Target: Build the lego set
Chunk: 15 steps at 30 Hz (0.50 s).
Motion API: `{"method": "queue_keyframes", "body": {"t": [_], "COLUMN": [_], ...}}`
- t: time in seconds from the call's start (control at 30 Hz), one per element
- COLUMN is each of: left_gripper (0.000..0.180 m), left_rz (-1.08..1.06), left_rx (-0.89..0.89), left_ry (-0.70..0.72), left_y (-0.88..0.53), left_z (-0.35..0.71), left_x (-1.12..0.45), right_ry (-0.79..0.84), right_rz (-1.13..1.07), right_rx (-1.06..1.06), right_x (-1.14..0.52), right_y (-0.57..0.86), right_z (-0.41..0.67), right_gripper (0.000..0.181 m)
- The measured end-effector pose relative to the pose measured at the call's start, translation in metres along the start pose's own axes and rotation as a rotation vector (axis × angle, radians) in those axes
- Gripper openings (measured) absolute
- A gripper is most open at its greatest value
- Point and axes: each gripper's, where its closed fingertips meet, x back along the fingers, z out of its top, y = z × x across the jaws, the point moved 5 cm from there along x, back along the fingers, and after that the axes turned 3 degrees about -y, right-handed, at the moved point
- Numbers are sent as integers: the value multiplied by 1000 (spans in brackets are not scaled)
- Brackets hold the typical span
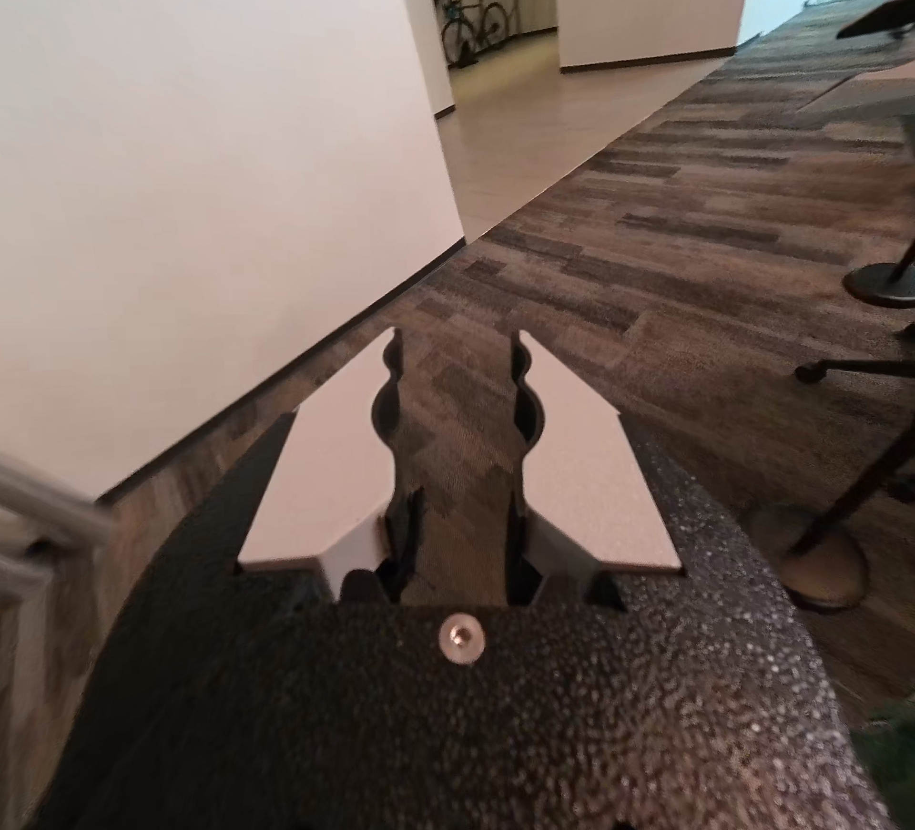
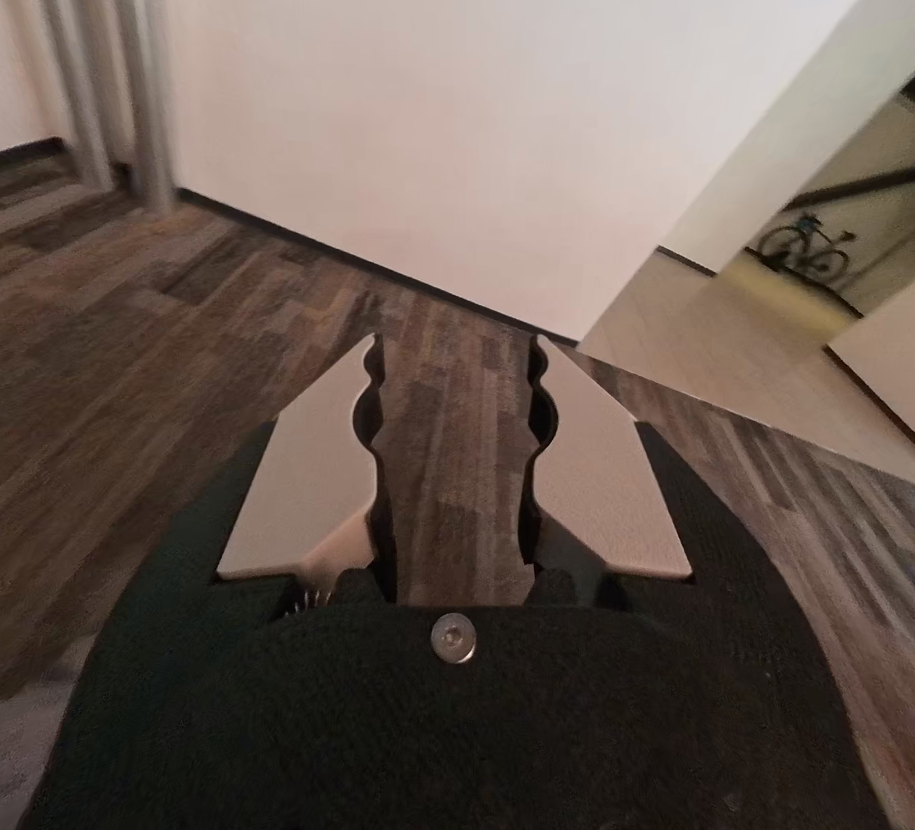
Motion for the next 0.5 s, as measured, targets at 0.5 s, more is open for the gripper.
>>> {"method": "queue_keyframes", "body": {"t": [0.5], "left_gripper": [61], "left_rz": [-472], "left_rx": [-250], "left_ry": [151], "left_y": [-19], "left_z": [160], "left_x": [-567], "right_ry": [-277], "right_rz": [-508], "right_rx": [-162], "right_x": [-232], "right_y": [317], "right_z": [-67], "right_gripper": [58]}}
